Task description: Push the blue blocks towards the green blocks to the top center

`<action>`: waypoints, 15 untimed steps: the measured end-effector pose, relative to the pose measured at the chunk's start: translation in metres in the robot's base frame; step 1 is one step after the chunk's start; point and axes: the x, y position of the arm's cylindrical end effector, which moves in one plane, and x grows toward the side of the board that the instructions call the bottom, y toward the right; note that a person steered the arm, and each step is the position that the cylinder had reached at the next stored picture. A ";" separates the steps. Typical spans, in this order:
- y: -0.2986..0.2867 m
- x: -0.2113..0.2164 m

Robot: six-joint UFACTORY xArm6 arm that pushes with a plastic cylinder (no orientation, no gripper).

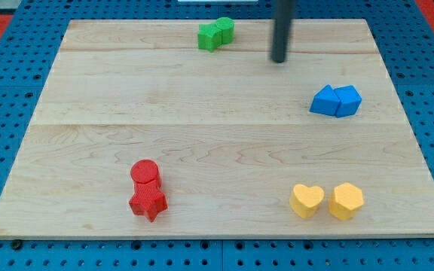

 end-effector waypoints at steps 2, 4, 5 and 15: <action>0.088 0.079; 0.087 0.110; 0.109 0.126; -0.146 0.037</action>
